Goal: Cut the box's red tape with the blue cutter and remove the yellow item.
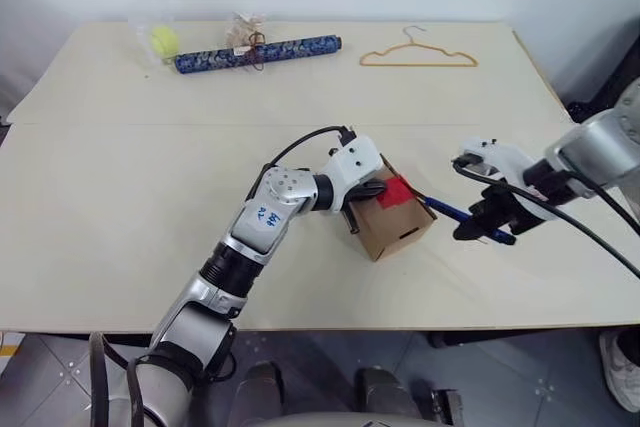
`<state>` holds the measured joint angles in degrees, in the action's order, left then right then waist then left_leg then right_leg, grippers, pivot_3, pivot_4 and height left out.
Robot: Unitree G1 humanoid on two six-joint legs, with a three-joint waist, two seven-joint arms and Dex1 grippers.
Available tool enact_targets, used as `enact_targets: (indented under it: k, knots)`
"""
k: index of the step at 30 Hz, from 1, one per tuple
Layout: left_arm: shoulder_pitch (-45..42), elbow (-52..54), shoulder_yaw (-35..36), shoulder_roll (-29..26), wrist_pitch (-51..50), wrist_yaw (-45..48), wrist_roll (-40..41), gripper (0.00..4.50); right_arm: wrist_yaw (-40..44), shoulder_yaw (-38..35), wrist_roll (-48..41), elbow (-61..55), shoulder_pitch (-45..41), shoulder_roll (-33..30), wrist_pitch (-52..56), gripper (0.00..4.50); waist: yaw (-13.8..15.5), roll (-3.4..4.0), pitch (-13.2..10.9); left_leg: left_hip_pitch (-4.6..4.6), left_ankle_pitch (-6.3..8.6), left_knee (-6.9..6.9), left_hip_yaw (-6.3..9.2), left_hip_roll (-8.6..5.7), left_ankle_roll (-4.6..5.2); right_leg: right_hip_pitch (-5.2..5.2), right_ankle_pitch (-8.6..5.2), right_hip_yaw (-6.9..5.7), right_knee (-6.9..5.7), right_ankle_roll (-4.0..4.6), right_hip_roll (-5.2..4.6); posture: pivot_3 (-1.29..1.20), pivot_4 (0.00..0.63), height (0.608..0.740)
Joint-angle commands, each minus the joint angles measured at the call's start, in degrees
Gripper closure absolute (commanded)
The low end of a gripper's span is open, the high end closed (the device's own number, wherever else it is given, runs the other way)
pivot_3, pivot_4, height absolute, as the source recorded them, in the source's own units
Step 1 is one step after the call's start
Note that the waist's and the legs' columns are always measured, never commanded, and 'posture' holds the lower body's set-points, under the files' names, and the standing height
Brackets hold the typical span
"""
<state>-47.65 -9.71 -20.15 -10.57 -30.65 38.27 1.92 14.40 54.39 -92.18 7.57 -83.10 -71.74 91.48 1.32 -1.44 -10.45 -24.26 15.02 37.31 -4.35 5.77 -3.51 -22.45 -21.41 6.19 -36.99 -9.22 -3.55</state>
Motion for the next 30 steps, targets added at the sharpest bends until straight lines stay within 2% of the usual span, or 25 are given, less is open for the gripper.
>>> enact_targets:
  k: [1,10,25,30]
  knots:
    - [2.5,-4.8,-2.7,-0.2,-2.8,0.0,-2.3,4.50,1.7,1.3,-3.1,-4.0,-0.1,-3.3,1.0,4.43,0.0,0.00,0.0,0.00,0.00,0.02,0.00,0.00,0.00,0.01,0.00,0.00,0.00,0.00,0.00,0.00,0.150,0.740]
    - [1.6,-5.8,-2.2,-0.2,-1.7,0.1,-2.3,4.50,0.9,-1.1,-2.4,-3.5,3.6,-4.1,1.0,4.43,0.0,0.00,0.0,0.00,0.00,0.06,0.01,0.00,0.01,0.02,0.00,0.01,-0.02,0.01,-0.01,0.00,0.150,0.740]
    - [1.5,-5.7,-2.2,0.5,-1.2,-0.3,-2.1,4.50,2.9,-5.9,8.4,5.8,2.5,7.0,1.0,4.43,-0.3,0.00,0.0,0.00,0.03,0.55,0.00,0.02,0.05,0.01,0.00,0.04,-0.44,0.00,0.00,0.00,0.150,0.740]
    - [1.4,-5.7,-2.3,0.5,-1.1,-0.4,-2.3,4.50,5.8,-6.8,10.1,4.7,2.2,6.9,1.0,4.43,-0.1,0.00,0.0,-0.01,0.03,0.56,0.00,0.01,0.05,0.00,0.00,0.03,-0.46,0.00,0.00,0.00,0.150,0.740]
